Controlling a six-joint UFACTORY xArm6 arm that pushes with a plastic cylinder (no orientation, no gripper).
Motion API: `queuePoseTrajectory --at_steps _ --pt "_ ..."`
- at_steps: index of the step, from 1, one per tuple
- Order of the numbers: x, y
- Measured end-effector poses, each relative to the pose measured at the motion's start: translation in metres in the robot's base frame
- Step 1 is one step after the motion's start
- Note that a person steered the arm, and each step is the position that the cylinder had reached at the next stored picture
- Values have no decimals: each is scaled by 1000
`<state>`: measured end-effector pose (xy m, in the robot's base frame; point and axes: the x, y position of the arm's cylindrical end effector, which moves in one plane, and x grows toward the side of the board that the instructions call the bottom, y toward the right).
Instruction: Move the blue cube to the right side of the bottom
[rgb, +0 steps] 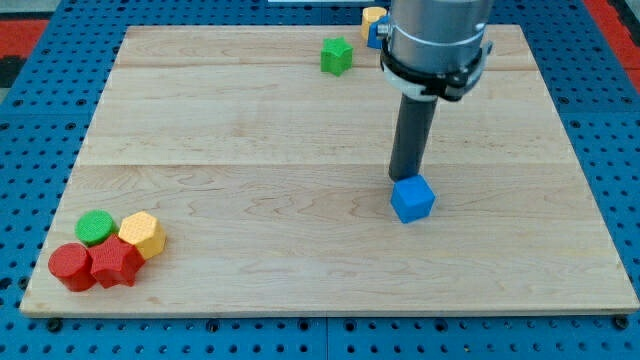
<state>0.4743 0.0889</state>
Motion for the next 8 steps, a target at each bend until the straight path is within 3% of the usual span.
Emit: queuePoseTrajectory --at_steps 2,3,6,8 --pt "59 -53" --pt "71 -39" --pt "17 59" --pt "48 72"
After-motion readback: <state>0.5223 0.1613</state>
